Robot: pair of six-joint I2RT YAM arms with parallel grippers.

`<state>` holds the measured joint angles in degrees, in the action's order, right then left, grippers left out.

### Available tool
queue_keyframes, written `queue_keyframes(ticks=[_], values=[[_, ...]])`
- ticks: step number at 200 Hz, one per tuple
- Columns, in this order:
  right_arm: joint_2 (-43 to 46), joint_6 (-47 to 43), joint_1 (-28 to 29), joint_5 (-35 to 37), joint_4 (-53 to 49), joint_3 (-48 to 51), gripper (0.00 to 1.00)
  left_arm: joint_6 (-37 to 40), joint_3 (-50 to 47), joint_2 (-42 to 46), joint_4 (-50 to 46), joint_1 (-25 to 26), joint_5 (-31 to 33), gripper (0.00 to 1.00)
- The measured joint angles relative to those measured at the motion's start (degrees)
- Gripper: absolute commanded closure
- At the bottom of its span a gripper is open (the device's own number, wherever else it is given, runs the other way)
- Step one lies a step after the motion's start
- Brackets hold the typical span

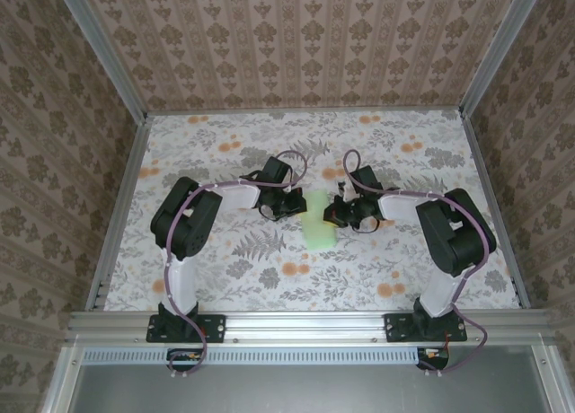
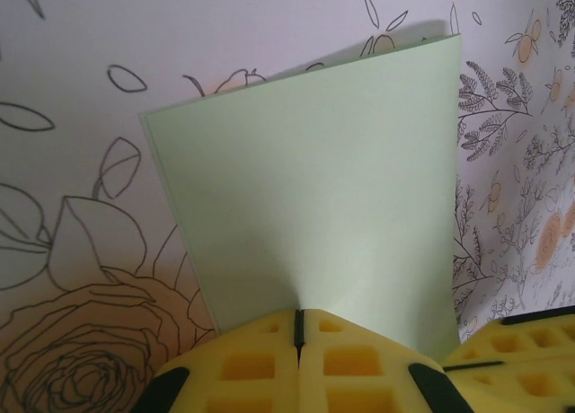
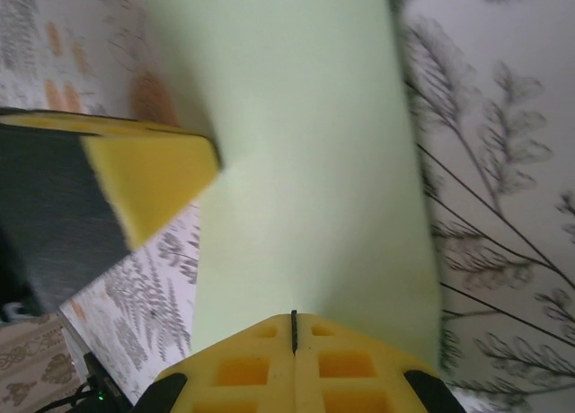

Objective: Fold a paper plane with a square sheet of paper (pick it up from the middle)

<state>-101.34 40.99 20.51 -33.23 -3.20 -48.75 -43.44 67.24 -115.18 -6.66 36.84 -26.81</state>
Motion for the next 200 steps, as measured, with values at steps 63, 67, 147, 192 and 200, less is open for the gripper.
queue_keyframes(ticks=[63,67,147,192,200], values=[[2.86,-1.4,-0.28,-0.22,1.53,6.25,0.99,0.0,0.04,0.0,-0.02,0.15,0.37,1.0],[3.43,-1.6,-0.35,-0.24,1.4,6.86,0.99,0.0,0.07,0.0,-0.04,0.15,0.39,1.0],[16.76,-4.09,-0.81,0.7,-5.64,12.2,0.98,0.42,0.31,0.0,-0.44,0.26,0.66,1.0],[11.19,-1.64,-0.22,1.25,-0.9,3.74,0.97,0.68,0.68,0.0,-0.96,0.37,0.9,1.0],[8.7,-1.44,0.13,1.44,-0.07,2.32,0.98,0.79,0.72,0.0,-1.09,0.44,1.05,1.0]])
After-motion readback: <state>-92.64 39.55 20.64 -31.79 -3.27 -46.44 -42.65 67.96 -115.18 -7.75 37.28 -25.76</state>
